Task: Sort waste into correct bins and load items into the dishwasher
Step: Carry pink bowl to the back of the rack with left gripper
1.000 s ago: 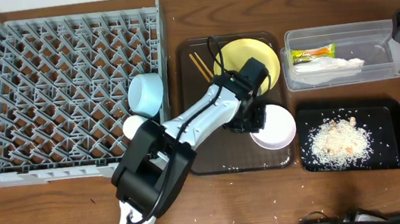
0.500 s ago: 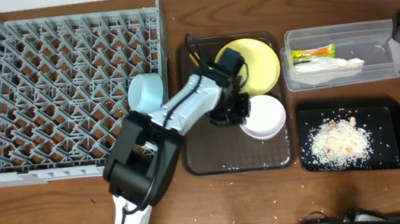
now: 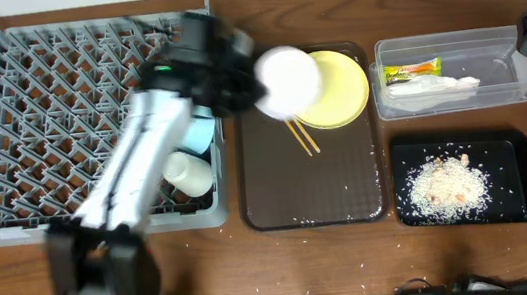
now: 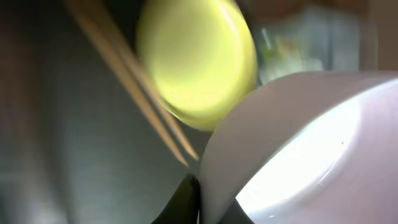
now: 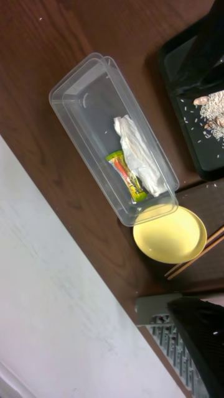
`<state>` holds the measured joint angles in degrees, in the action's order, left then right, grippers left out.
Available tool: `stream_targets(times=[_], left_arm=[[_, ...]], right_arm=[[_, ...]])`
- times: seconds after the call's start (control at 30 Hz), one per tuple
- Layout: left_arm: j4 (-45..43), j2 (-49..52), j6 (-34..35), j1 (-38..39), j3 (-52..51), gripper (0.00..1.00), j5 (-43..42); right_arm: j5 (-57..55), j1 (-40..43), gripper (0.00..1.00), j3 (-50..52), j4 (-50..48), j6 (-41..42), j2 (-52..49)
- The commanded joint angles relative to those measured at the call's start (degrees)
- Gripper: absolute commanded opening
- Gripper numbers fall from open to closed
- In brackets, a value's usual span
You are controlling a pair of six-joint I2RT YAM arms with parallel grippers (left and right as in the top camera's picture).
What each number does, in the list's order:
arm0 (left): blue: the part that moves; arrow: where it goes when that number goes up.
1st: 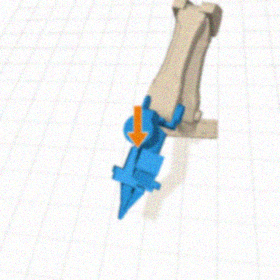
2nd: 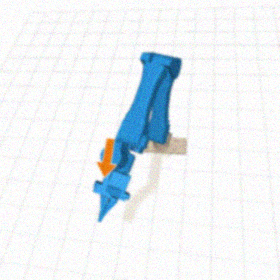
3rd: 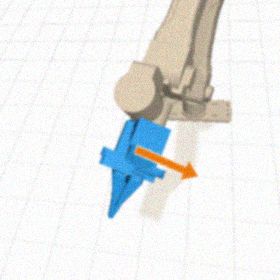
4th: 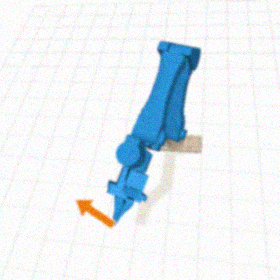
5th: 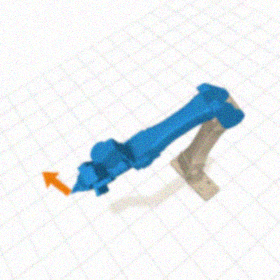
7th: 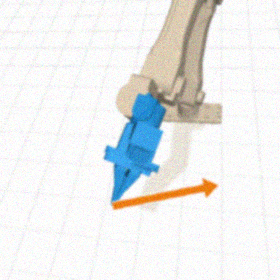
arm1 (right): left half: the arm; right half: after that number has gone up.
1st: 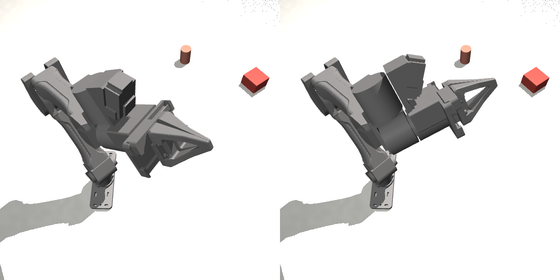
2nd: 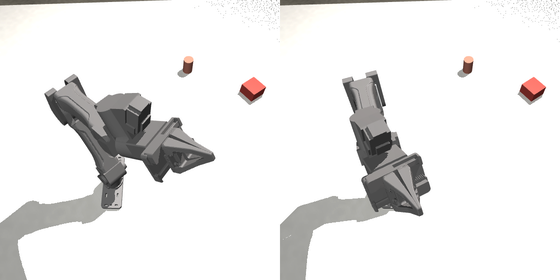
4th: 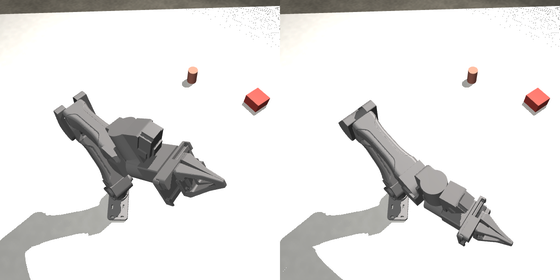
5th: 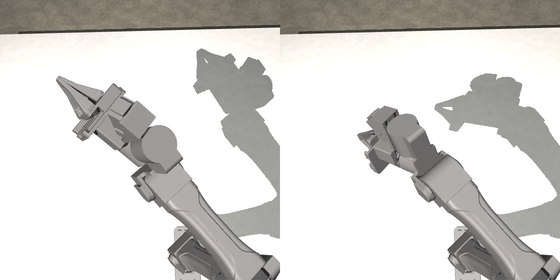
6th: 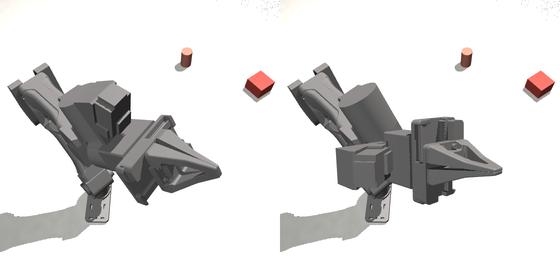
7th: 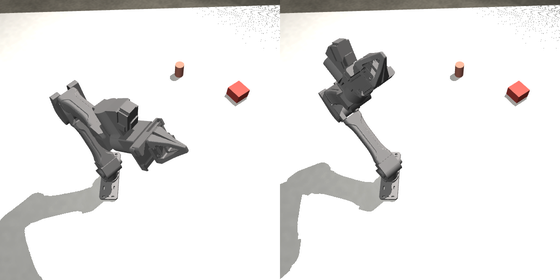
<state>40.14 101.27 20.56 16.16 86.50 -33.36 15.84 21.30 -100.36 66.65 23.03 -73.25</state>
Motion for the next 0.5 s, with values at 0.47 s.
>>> stream_targets(times=[0.47], left_arm=[[-9.7,-5.6,3.5,-10.8,0.6,0.07,69.9]], right_arm=[[0.0,0.4,0.99,0.0,0.1,0.1,0.0]])
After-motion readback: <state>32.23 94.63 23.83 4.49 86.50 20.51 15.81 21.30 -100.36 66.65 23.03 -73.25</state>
